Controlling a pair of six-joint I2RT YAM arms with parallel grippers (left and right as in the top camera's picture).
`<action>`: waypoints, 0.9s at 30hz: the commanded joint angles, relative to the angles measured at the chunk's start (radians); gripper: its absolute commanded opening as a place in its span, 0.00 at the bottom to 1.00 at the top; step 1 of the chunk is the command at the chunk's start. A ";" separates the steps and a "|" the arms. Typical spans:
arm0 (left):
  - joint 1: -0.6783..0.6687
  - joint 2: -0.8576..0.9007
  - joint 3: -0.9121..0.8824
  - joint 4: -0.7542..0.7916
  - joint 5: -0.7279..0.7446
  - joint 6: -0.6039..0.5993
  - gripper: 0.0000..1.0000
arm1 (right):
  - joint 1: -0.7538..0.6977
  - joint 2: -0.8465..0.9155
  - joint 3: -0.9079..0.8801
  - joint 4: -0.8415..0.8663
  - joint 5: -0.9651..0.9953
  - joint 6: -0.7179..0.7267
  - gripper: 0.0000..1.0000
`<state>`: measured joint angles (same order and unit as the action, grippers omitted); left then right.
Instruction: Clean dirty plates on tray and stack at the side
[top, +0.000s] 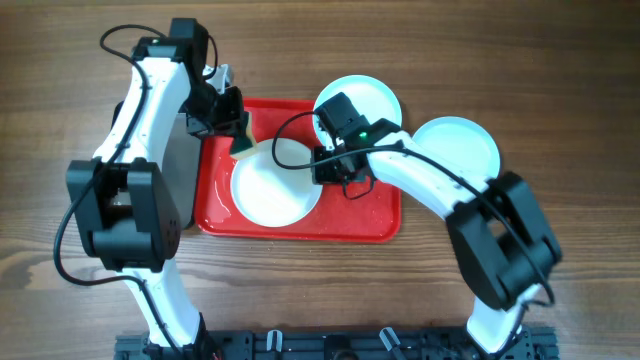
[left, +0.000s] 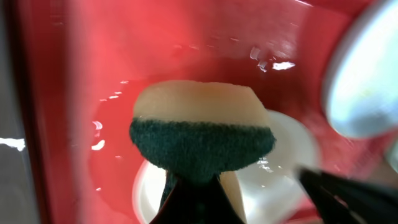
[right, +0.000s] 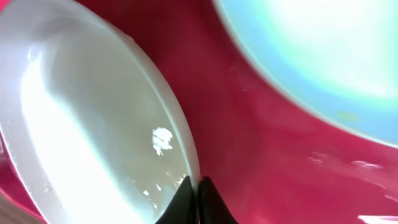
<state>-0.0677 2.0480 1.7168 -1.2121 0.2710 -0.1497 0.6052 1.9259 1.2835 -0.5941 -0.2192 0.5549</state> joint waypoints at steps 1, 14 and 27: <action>-0.010 0.002 0.009 0.018 -0.117 -0.149 0.04 | -0.004 -0.133 0.002 -0.048 0.199 -0.059 0.04; -0.032 0.002 0.002 0.065 -0.117 -0.173 0.04 | 0.189 -0.340 0.002 -0.129 0.915 -0.129 0.04; -0.037 0.002 0.002 0.075 -0.117 -0.174 0.04 | 0.493 -0.340 0.002 -0.143 1.591 -0.193 0.04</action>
<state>-0.1001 2.0480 1.7168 -1.1404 0.1612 -0.3061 1.0637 1.6096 1.2835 -0.7376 1.2129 0.3813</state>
